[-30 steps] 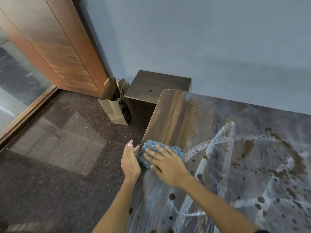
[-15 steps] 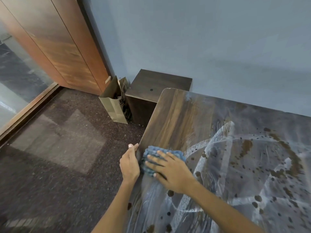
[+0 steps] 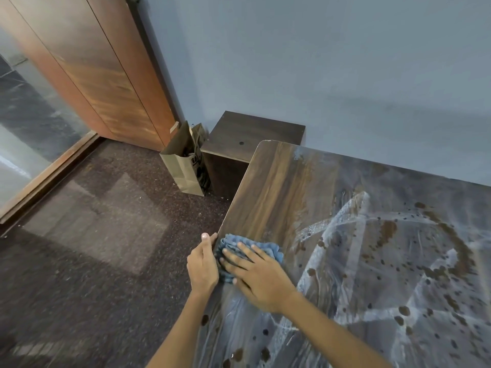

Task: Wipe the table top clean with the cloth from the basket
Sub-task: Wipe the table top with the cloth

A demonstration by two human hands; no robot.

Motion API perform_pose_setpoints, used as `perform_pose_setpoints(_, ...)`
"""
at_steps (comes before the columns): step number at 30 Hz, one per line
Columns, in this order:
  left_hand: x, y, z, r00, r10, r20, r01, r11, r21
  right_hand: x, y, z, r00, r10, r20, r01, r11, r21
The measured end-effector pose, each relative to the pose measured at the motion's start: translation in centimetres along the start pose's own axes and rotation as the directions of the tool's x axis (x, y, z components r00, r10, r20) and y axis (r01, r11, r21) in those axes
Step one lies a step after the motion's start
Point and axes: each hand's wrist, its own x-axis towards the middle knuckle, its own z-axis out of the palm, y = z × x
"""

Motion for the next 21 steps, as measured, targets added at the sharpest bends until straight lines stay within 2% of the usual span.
perform_pose_setpoints(2,-0.4,-0.3,-0.4,1.0,-0.004,0.01,0.004,1.0,-0.023,-0.1,2.3,-0.5,1.0,-0.012,0.014,0.012,0.999,-0.033)
perform_pose_setpoints(4,-0.9,-0.7,-0.8,1.0,-0.008,0.013,0.009,0.999,-0.034,0.7,4.7,-1.4,0.99,0.133,-0.037,-0.136,0.988,-0.075)
perform_pose_setpoints(7,-1.3,-1.0,-1.2,1.0,-0.016,0.014,0.016,1.0,-0.021,2.1,5.6,-2.2,0.908,0.411,-0.086,-0.415,0.909,-0.039)
perform_pose_setpoints(9,-1.5,-0.9,-1.3,1.0,-0.021,0.019,0.022,0.999,-0.031,3.0,4.1,-1.9,0.871,0.482,-0.092,-0.483,0.875,0.017)
perform_pose_setpoints(11,-1.7,-0.6,-1.3,1.0,-0.011,0.003,0.011,1.0,-0.021,3.5,1.9,-1.3,0.889,0.451,-0.078,-0.448,0.893,0.054)
perform_pose_setpoints(15,-2.0,-0.4,-1.5,1.0,0.019,-0.012,-0.019,1.0,-0.008,2.0,-2.3,0.3,0.973,0.227,-0.043,-0.227,0.974,0.021)
perform_pose_setpoints(18,-2.0,-0.9,-1.7,1.0,0.019,0.005,-0.018,0.999,-0.032,-0.2,-2.9,0.8,0.996,0.089,-0.02,-0.088,0.995,0.048)
perform_pose_setpoints(21,-2.1,-1.6,-2.1,0.998,-0.014,0.053,0.018,0.996,-0.088,-1.3,-0.3,0.3,0.995,0.091,-0.027,-0.089,0.993,0.074)
